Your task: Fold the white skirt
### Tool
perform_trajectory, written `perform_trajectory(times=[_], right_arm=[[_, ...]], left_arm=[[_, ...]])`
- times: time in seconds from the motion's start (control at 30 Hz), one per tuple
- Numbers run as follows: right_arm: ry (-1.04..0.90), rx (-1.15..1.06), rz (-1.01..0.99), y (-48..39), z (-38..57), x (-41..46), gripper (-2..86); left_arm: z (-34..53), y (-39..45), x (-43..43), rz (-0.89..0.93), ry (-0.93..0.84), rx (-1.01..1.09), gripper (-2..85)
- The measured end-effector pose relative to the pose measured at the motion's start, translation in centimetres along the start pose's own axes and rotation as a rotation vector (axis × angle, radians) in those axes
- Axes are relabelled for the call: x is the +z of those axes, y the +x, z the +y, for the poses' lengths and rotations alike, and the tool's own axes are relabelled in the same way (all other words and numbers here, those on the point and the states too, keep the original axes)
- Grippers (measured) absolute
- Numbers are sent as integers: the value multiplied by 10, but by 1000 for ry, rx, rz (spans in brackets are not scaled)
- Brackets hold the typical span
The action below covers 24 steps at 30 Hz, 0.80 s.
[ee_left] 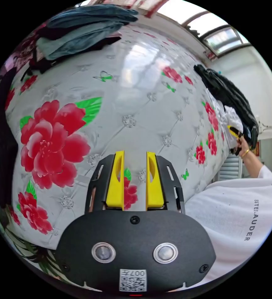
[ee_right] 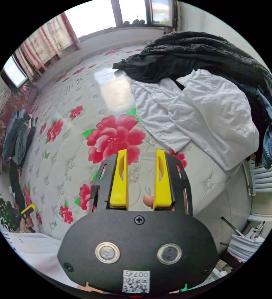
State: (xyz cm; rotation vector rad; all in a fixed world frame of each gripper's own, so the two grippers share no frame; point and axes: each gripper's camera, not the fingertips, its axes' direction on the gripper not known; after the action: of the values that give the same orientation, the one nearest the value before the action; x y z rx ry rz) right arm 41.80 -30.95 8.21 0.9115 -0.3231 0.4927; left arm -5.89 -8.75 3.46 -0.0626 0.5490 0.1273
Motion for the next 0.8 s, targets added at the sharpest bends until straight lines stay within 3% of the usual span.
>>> perform_trajectory(times=[0.27, 0.43, 0.53, 0.6, 0.63, 0.7, 0.8], right_arm=[[-83, 92, 0, 44, -50, 78, 88], [-27, 154, 69, 32, -45, 92, 28], [-37, 102, -231, 9, -34, 92, 6], [-56, -142, -474, -71, -1, 87, 1], [-84, -223, -502, -100, 13, 87, 0], [-201, -552, -644, -217, 92, 79, 0], [-416, -869, -933, -340, 212, 63, 1]], left_arm=[[-8, 25, -4, -32, -84, 64, 88], [-11, 27, -4, -47, -112, 48, 84], [-15, 31, -8, -27, -74, 45, 84], [-16, 35, -12, -6, -41, 45, 84], [-15, 35, -12, 1, -35, 44, 84], [-13, 35, -16, 26, -8, 36, 85], [-3, 27, -24, 33, 37, 12, 87]])
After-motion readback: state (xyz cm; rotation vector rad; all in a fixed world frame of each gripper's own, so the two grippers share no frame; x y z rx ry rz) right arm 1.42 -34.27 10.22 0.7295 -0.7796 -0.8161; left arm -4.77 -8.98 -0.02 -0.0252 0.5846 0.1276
